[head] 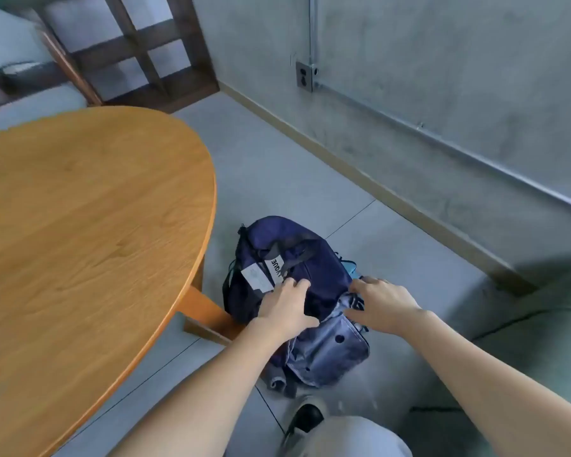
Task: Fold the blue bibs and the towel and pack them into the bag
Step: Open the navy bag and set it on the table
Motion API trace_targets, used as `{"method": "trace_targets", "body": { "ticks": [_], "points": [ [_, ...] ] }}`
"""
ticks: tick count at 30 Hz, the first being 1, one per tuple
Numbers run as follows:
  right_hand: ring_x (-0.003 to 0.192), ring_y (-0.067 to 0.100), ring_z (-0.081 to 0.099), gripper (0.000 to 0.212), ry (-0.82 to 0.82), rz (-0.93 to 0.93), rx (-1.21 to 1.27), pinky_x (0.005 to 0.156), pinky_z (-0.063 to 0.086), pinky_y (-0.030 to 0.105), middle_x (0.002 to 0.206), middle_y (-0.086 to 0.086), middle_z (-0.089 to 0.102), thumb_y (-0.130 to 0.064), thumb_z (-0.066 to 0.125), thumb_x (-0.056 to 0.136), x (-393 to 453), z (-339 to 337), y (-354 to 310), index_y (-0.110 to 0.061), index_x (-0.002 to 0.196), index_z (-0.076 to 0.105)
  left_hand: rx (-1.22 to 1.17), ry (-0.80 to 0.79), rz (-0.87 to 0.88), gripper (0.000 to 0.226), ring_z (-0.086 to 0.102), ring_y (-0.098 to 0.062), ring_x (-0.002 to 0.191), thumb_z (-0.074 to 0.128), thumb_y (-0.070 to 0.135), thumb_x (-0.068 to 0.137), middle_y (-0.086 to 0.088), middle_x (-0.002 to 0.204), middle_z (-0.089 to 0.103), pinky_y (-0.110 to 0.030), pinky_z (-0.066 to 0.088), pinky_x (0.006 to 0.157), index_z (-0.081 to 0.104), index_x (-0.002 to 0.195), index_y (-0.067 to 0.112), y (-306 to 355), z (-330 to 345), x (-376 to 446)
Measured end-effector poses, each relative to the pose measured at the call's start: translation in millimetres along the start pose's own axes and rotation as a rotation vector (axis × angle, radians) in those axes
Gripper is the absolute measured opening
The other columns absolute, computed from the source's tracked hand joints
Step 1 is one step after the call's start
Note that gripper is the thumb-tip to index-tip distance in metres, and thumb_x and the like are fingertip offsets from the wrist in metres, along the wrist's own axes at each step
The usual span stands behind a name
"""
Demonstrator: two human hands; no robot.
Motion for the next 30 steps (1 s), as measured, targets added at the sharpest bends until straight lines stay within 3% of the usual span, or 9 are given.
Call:
{"method": "trace_targets", "body": {
  "ticks": [4, 7, 9, 11, 15, 20, 25, 28, 30],
  "points": [
    [0.114, 0.024, 0.059, 0.064, -0.014, 0.076, 0.113, 0.084, 0.048, 0.036, 0.128, -0.005, 0.054, -0.074, 0.054, 0.085, 24.3, 23.9, 10.9, -0.032, 0.133, 0.047, -0.025, -0.02, -0.018, 0.085, 0.051, -0.029, 0.125, 0.07, 0.065, 0.082, -0.004, 0.138, 0.05, -0.044, 0.049, 0.094, 0.031, 0.15, 0.031, -16.2, 28.2, 22.9],
    [0.111, 0.023, 0.061, 0.075, 0.012, 0.139, 0.214, 0.087, 0.049, 0.037, 0.133, -0.007, 0.05, -0.082, 0.05, 0.082, 32.0, 36.1, 21.0, -0.034, 0.139, 0.045, -0.099, 0.035, -0.019, 0.081, 0.046, -0.027, 0.133, 0.066, 0.059, 0.089, -0.003, 0.15, 0.04, -0.043, 0.049, 0.098, 0.027, 0.155, 0.035, -18.0, 37.1, 38.1],
    [0.11, 0.022, 0.062, 0.077, 0.036, 0.165, 0.257, 0.087, 0.05, 0.037, 0.133, -0.006, 0.05, -0.083, 0.052, 0.08, 34.7, 41.1, 27.2, -0.033, 0.138, 0.047, -0.133, 0.078, -0.009, 0.071, 0.039, -0.024, 0.14, 0.069, 0.049, 0.091, -0.002, 0.158, 0.03, -0.042, 0.047, 0.1, 0.036, 0.153, 0.036, -16.9, 36.4, 50.1],
    [0.109, 0.021, 0.061, 0.075, 0.057, 0.197, 0.353, 0.089, 0.05, 0.036, 0.131, -0.005, 0.052, -0.079, 0.06, 0.078, 37.3, 47.6, 31.8, -0.032, 0.136, 0.051, -0.167, 0.094, 0.008, 0.057, 0.039, -0.022, 0.139, 0.072, 0.042, 0.091, 0.0, 0.158, 0.032, -0.04, 0.047, 0.098, 0.053, 0.144, 0.034, -14.1, 35.9, 60.3],
    [0.105, 0.013, 0.054, 0.067, 0.095, 0.235, 0.636, 0.089, 0.04, 0.025, 0.123, -0.004, 0.055, -0.062, 0.078, 0.076, 43.9, 58.0, 37.0, -0.027, 0.13, 0.06, -0.232, 0.135, 0.061, 0.031, 0.046, -0.017, 0.128, 0.074, 0.038, 0.09, 0.005, 0.137, 0.055, -0.032, 0.043, 0.091, 0.075, 0.119, 0.025, -8.8, 31.7, 73.6],
    [0.102, 0.013, 0.06, 0.063, 0.13, 0.226, 0.78, 0.089, 0.044, 0.023, 0.116, -0.007, 0.058, -0.054, 0.086, 0.07, 52.6, 64.8, 31.2, -0.027, 0.124, 0.065, -0.31, 0.209, 0.078, 0.015, 0.055, -0.016, 0.11, 0.073, 0.037, 0.089, 0.009, 0.11, 0.069, -0.033, 0.046, 0.081, 0.08, 0.096, 0.026, -9.4, 17.0, 85.4],
    [0.069, -0.009, 0.062, 0.021, 0.257, 0.21, 0.937, 0.063, 0.042, 0.008, 0.077, -0.02, 0.068, -0.033, 0.087, 0.078, 59.6, 50.0, 17.0, -0.031, 0.092, 0.071, -0.375, 0.249, 0.132, 0.011, 0.06, -0.023, 0.088, 0.072, 0.032, 0.087, 0.004, 0.09, 0.07, -0.041, 0.051, 0.079, 0.079, 0.089, 0.024, -16.9, -0.2, 90.0],
    [0.066, -0.003, 0.064, 0.016, 0.315, 0.222, 1.018, 0.066, 0.046, 0.016, 0.072, -0.016, 0.071, -0.032, 0.086, 0.079, 60.2, 33.6, 8.5, -0.037, 0.082, 0.071, -0.382, 0.331, 0.171, 0.008, 0.057, -0.019, 0.078, 0.073, 0.024, 0.086, 0.004, 0.08, 0.068, -0.041, 0.046, 0.076, 0.078, 0.081, 0.02, -16.5, -24.1, 83.7],
    [0.076, 0.011, 0.069, 0.01, 0.353, 0.202, 1.062, 0.072, 0.053, 0.029, 0.074, -0.008, 0.074, -0.035, 0.085, 0.08, 59.8, 16.3, 0.2, -0.034, 0.08, 0.075, -0.395, 0.397, 0.191, 0.01, 0.059, -0.02, 0.08, 0.07, 0.021, 0.084, 0.001, 0.079, 0.07, -0.038, 0.045, 0.078, 0.077, 0.078, 0.016, -14.5, -46.9, 78.3]
  ]
}}
Point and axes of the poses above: each hand's wrist, its own x-axis towards the middle knuckle, its own z-axis out of the palm, y = z × x, the point moved 6 cm from there along x, towards the middle knuckle
